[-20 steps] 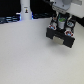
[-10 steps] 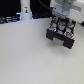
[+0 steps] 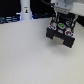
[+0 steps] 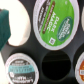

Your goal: Open the kcup holder, insert the kcup into the holder, and close the kcup holder

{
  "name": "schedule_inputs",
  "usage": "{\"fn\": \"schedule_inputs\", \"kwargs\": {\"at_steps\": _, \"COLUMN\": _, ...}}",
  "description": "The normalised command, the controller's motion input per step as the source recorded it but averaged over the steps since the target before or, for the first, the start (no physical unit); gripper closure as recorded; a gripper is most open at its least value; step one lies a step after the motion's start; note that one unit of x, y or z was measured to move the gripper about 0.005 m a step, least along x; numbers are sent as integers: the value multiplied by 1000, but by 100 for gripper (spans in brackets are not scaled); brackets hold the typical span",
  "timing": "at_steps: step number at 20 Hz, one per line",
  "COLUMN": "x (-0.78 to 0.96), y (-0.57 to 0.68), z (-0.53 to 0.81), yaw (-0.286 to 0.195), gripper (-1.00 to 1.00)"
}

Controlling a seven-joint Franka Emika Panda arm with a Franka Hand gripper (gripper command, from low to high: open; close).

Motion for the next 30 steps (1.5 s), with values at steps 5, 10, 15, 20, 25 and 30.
{"fn": "schedule_inputs", "kwargs": {"at_steps": 5, "x": 632, "y": -474, "z": 339, "yaw": 0, "gripper": -100}}
{"fn": "schedule_inputs", "kwargs": {"at_steps": 10, "x": 767, "y": -388, "z": 243, "yaw": 0, "gripper": -100}}
{"fn": "schedule_inputs", "kwargs": {"at_steps": 15, "x": 844, "y": -306, "z": 81, "yaw": 0, "gripper": -100}}
{"fn": "schedule_inputs", "kwargs": {"at_steps": 20, "x": 707, "y": -150, "z": -65, "yaw": 14, "gripper": -100}}
{"fn": "schedule_inputs", "kwargs": {"at_steps": 25, "x": 308, "y": 47, "z": -189, "yaw": 69, "gripper": -100}}
{"fn": "schedule_inputs", "kwargs": {"at_steps": 30, "x": -114, "y": 195, "z": -319, "yaw": 180, "gripper": -100}}
